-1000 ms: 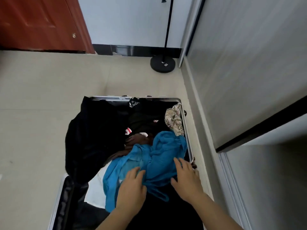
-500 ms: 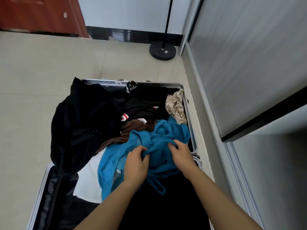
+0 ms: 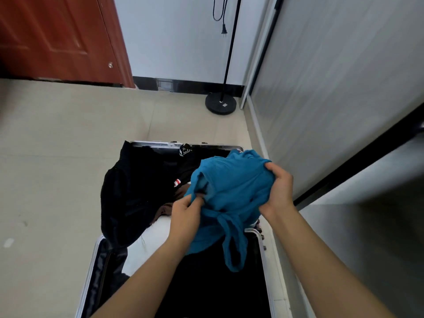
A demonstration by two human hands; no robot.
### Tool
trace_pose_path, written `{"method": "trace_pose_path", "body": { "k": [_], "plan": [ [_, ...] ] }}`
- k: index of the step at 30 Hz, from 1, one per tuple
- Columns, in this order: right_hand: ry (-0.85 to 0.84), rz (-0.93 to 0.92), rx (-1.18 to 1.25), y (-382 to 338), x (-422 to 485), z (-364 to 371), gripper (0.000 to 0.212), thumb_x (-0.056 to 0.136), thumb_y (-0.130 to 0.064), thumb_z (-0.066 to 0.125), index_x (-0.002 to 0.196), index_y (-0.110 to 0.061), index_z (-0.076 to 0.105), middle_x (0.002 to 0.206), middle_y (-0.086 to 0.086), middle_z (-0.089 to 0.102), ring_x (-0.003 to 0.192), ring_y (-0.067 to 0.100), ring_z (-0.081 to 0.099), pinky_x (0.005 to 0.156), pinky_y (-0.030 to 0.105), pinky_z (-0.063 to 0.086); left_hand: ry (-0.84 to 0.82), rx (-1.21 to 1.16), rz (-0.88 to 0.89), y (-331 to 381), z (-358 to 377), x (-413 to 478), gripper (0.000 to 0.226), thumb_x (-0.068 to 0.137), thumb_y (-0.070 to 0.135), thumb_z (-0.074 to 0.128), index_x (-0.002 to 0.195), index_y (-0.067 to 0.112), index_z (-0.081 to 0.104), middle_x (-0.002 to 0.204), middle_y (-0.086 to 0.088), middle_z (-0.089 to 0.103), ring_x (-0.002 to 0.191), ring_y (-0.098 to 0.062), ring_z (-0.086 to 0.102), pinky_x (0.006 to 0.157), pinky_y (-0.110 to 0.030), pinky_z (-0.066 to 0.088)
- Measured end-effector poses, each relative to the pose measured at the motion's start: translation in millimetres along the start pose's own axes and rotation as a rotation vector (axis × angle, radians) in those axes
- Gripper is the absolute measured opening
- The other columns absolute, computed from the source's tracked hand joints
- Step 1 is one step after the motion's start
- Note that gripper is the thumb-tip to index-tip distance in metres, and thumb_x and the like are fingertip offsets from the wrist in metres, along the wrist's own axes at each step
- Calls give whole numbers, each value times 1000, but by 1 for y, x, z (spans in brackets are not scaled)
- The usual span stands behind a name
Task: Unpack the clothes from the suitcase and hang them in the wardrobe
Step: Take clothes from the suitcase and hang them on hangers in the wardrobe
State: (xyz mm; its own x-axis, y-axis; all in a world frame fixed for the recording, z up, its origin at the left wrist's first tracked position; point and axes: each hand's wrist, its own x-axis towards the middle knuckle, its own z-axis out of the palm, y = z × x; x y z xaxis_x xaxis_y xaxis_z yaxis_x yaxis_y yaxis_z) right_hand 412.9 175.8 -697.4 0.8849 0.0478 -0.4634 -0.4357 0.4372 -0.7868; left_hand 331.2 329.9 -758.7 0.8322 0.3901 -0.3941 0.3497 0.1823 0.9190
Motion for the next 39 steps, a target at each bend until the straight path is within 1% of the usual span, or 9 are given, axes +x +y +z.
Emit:
{"method": "trace_pose_path", "body": {
  "k": [8, 14, 17, 20, 23, 27, 31, 33, 39],
  "plan": [
    [-62, -58, -629, -119, -82, 88, 16, 98, -27, 55, 96, -25, 71, 103, 2, 72, 88, 16, 66, 76, 35, 55, 258, -133, 35, 223, -42, -77, 18, 90, 11, 40, 77, 10, 52, 73, -8, 47, 68, -19, 43, 56, -28, 37],
    [-56, -105, -452, -222, -168, 167, 19, 97, -29, 56, 95, -18, 72, 91, 0, 73, 79, 13, 65, 71, 32, 53, 141, -218, 43, 379, -65, -148, 10, 88, 16, 44, 79, 15, 49, 80, -6, 47, 72, -21, 44, 64, -33, 39],
    [23, -148, -513, -279, -212, 201, 16, 90, -24, 61, 84, -14, 71, 76, -2, 66, 70, 12, 59, 64, 29, 46, 41, -109, 106, 460, -73, -188, 13, 90, 15, 45, 83, 13, 56, 78, -9, 54, 71, -21, 51, 61, -29, 43],
    [71, -154, -588, -327, -257, 212, 15, 84, -21, 64, 82, -6, 67, 78, 6, 62, 78, 21, 57, 70, 38, 48, -85, 73, 215, 528, -86, -227, 27, 91, 12, 43, 80, 9, 68, 78, -3, 69, 71, -13, 63, 63, -20, 50],
    [79, -131, -613, -357, -289, 206, 14, 87, -16, 63, 94, -5, 67, 91, 10, 65, 79, 20, 61, 69, 34, 51, -206, 259, 316, 573, -98, -252, 36, 91, 6, 39, 86, 17, 73, 92, 2, 72, 86, -9, 64, 75, -16, 48],
    [-26, -41, -652, -381, -325, 195, 23, 93, -15, 60, 110, -1, 63, 100, 12, 65, 78, 20, 60, 62, 31, 60, -287, 237, 340, 630, -105, -287, 32, 87, 4, 43, 93, 14, 74, 89, -3, 71, 84, -14, 66, 66, -18, 53],
    [-62, -65, -915, -385, -354, 196, 12, 93, -10, 58, 99, 0, 62, 89, 16, 59, 68, 18, 59, 62, 26, 57, -441, 284, 217, 658, -98, -322, 27, 93, 17, 47, 106, 18, 71, 70, 2, 61, 64, -18, 66, 58, -28, 45],
    [-78, -133, -1133, -388, -364, 197, 21, 91, -12, 56, 98, 4, 67, 83, 15, 61, 67, 18, 59, 70, 32, 55, -468, 273, 155, 663, -92, -334, 23, 96, 18, 51, 110, 12, 68, 65, 0, 58, 55, -17, 64, 56, -28, 52],
    [-79, -324, -1184, -408, -408, 194, 17, 87, -17, 59, 87, -5, 70, 81, 2, 62, 78, 16, 56, 73, 32, 48, -652, -87, -14, 674, -68, -361, 21, 94, 5, 52, 112, -3, 58, 75, -9, 61, 68, -20, 71, 60, -30, 59]
  ]
}}
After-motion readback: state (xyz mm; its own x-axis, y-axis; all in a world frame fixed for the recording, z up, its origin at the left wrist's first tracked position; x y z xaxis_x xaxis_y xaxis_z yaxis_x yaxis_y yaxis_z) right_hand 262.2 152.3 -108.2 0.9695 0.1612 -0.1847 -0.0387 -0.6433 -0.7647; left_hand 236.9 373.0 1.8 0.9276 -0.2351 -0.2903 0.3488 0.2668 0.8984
